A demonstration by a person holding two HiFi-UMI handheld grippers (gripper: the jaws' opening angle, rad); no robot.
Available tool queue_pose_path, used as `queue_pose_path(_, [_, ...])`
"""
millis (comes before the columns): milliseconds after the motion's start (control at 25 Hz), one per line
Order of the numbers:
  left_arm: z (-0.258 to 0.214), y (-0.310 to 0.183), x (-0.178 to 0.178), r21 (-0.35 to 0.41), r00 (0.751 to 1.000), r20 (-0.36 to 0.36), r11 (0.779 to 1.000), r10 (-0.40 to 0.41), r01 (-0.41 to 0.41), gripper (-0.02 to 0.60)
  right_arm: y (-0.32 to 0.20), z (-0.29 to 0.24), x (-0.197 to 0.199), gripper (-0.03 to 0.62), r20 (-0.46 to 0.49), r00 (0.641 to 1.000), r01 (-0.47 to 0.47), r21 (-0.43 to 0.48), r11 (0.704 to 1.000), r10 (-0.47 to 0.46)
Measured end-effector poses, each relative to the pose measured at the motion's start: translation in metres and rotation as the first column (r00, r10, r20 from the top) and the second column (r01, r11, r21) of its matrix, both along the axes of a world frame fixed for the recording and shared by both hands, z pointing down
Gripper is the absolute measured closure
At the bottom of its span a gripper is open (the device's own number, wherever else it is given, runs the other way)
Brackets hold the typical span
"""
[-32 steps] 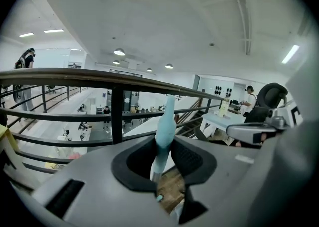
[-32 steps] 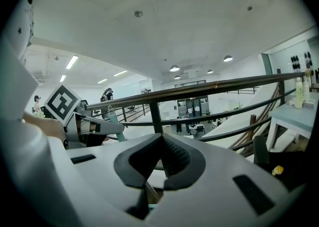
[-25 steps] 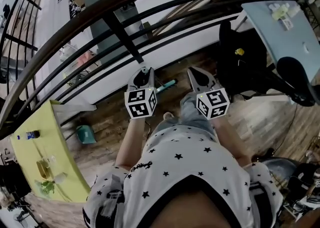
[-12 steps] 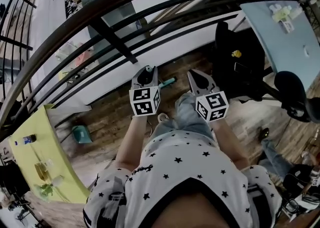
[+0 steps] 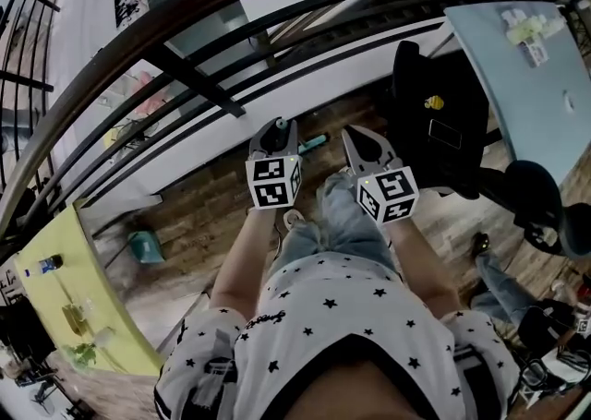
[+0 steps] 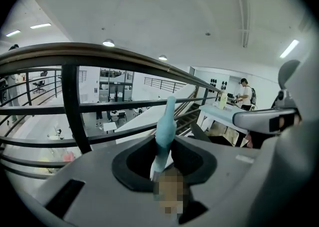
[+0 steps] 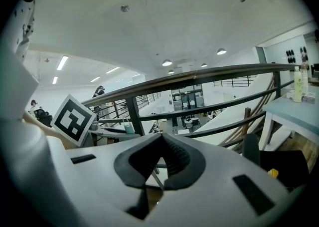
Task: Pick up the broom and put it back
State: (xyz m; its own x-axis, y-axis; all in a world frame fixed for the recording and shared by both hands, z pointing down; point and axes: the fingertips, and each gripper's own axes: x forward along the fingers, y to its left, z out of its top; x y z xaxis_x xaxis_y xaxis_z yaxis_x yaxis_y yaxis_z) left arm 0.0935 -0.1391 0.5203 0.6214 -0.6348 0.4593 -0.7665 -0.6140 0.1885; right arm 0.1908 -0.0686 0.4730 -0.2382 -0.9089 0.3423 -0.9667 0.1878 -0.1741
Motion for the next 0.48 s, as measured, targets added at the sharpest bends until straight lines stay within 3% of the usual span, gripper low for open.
queue_pose_path(480, [0.044, -0.044, 0.053, -0.037, 0.999, 0.033, 0.999, 0.010, -0.008, 0.477, -0.039, 0.038, 0.029, 0.600, 0.029, 1.000, 0.001, -0.047, 0.999, 0.000])
